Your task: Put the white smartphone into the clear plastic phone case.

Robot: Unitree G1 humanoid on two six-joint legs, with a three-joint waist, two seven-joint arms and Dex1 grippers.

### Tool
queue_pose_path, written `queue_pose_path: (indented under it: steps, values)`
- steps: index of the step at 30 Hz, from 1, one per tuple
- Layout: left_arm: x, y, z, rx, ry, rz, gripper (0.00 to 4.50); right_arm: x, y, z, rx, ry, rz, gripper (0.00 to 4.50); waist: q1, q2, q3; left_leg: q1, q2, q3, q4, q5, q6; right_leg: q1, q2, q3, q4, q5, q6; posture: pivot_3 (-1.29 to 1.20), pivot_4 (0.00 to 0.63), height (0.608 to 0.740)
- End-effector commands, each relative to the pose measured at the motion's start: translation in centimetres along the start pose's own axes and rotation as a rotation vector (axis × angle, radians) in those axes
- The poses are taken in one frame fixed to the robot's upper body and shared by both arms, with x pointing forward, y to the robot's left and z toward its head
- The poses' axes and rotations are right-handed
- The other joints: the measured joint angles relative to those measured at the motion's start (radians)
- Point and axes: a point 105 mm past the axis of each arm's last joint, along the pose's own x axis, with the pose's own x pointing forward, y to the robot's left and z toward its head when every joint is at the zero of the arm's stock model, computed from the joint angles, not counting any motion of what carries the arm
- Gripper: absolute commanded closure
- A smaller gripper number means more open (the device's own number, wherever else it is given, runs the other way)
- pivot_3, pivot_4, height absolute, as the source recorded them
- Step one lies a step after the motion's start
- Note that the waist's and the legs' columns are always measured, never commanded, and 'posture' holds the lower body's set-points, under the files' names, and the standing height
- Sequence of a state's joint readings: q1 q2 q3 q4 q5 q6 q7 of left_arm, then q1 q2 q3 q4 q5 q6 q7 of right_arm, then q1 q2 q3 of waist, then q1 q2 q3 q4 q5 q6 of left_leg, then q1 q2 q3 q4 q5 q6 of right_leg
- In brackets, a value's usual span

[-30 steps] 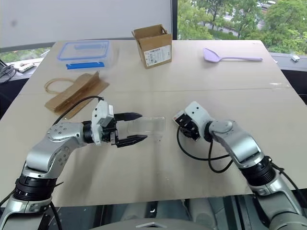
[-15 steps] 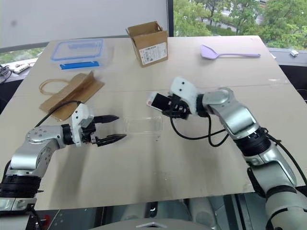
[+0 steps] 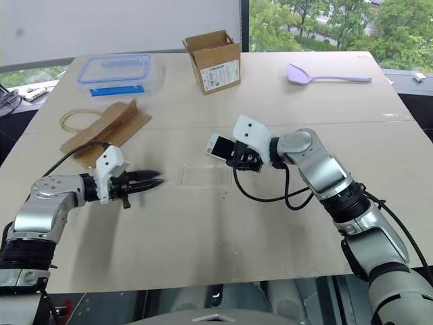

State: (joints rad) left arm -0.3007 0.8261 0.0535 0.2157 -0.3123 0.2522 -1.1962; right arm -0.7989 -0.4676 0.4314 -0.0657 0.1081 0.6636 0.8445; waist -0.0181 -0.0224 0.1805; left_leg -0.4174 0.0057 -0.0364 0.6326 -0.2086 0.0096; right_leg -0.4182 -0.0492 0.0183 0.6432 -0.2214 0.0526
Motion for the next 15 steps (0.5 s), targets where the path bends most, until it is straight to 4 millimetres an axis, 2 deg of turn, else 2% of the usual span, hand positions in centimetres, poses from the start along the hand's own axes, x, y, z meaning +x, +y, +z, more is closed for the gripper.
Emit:
queue_pose_path:
  steps: [1,8,15]
  values:
    - [0.4,1.0,1.0,0.065,0.005,0.009,4.50,-0.5,-0.1,1.6,-0.052,-0.053,-0.021,1.70,0.001,0.000,0.000,0.000,-0.001,0.000,0.000,0.000,0.000,0.000,0.000,0.000,0.000,0.000,0.000,0.00,0.150,0.740]
    - [3.7,0.8,1.7,0.112,-0.007,-0.096,4.50,-0.5,0.2,1.1,-0.074,-0.035,-0.021,1.70,0.003,0.000,0.000,0.000,-0.002,0.001,0.001,0.000,0.000,0.001,0.000,0.000,0.000,0.000,0.000,0.00,0.150,0.740]
    - [5.0,-1.5,2.3,0.109,-0.027,-0.245,4.50,-1.5,-0.4,0.2,-0.069,-0.008,-0.052,1.70,0.001,0.000,0.000,0.000,-0.002,0.001,0.001,0.000,0.000,0.000,0.000,0.000,0.002,0.000,0.000,0.00,0.150,0.740]
